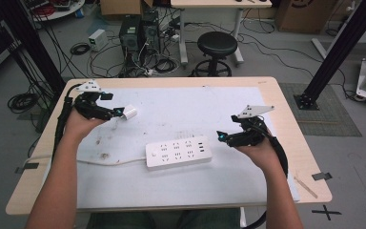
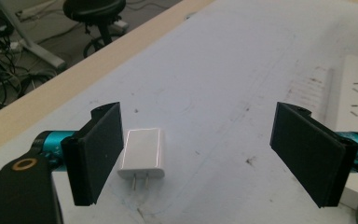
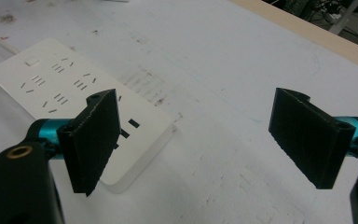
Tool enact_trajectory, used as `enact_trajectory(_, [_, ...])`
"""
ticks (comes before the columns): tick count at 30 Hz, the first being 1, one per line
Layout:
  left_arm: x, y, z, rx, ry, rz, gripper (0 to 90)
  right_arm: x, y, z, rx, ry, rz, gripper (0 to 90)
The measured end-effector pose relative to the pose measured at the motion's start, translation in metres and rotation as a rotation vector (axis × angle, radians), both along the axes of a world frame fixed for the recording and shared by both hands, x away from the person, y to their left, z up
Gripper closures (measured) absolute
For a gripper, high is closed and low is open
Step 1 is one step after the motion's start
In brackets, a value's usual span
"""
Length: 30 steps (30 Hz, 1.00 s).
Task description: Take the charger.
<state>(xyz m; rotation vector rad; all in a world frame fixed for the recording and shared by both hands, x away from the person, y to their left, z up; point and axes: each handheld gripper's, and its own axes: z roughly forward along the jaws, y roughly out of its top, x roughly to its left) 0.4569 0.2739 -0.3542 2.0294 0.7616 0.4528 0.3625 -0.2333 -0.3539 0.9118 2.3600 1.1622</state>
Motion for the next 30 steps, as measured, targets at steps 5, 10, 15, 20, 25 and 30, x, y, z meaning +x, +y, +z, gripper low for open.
enact_trajectory(5, [0.020, -0.001, -0.018, 0.020, 0.049, 0.034, 17.4, -0.001, 0.000, 0.000, -0.002, -0.001, -0.002, 16.9])
enact_trajectory(10, [0.040, -0.008, -0.029, 0.064, 0.085, 0.057, 17.3, -0.002, 0.000, 0.000, 0.003, 0.001, -0.009, 16.9])
enact_trajectory(15, [0.055, -0.008, -0.047, 0.097, 0.128, 0.072, 17.4, -0.002, -0.001, -0.003, 0.001, 0.008, -0.017, 16.9])
enact_trajectory(20, [0.059, -0.008, -0.053, 0.091, 0.144, 0.075, 17.4, -0.001, -0.001, -0.005, 0.003, 0.008, -0.015, 16.9])
enact_trajectory(25, [0.066, -0.011, -0.076, 0.127, 0.194, 0.074, 17.3, -0.001, -0.002, -0.007, 0.008, 0.017, -0.027, 16.9])
enact_trajectory(30, [0.066, -0.014, -0.078, 0.140, 0.194, 0.056, 17.7, -0.003, -0.001, -0.006, 0.004, 0.020, -0.029, 16.9])
